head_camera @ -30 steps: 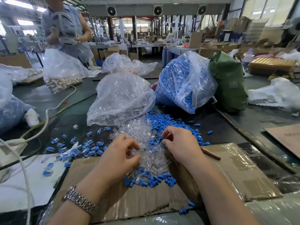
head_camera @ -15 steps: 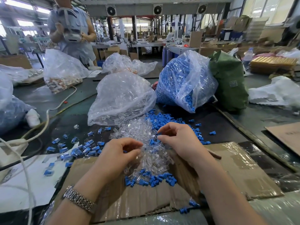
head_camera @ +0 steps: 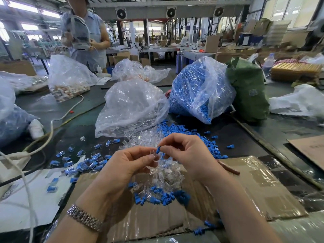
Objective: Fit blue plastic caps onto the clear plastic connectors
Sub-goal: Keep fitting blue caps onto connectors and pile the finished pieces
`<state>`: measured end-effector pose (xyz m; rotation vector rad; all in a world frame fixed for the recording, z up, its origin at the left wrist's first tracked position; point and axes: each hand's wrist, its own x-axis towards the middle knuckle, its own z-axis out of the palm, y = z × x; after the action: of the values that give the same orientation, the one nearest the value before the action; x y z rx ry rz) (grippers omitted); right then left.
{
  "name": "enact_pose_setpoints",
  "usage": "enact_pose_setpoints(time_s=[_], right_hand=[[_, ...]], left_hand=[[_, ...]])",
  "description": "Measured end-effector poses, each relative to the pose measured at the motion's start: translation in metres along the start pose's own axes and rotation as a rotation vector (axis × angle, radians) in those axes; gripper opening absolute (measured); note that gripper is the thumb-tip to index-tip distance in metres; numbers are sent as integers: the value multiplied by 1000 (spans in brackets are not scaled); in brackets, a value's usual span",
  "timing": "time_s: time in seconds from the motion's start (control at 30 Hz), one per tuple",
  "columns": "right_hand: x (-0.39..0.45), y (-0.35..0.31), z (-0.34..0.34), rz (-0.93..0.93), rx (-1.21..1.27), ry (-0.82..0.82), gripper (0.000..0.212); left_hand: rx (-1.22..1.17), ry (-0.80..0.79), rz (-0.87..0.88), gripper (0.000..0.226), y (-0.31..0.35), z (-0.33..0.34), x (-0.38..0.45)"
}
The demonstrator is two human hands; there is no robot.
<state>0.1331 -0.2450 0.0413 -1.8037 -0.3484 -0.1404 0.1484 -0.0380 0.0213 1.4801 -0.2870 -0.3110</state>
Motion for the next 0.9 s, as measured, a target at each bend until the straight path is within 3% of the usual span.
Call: enact_pose_setpoints(time_s=[0.6, 0.77, 0.83, 0.9], right_hand=[[-5, 3, 13, -109, -370, -14, 15], [-6, -4, 5, -11, -231, -32, 13], [-5, -2, -7, 69, -400, 115, 19], [-5, 4, -20, 275, -802, 235, 50]], left_hand=[[77, 57, 102, 29, -3, 1, 0], [38, 28, 67, 38, -3, -4, 1], [-8, 52, 35, 30, -4, -6, 2], [-89, 82, 1, 25, -5, -6, 3]])
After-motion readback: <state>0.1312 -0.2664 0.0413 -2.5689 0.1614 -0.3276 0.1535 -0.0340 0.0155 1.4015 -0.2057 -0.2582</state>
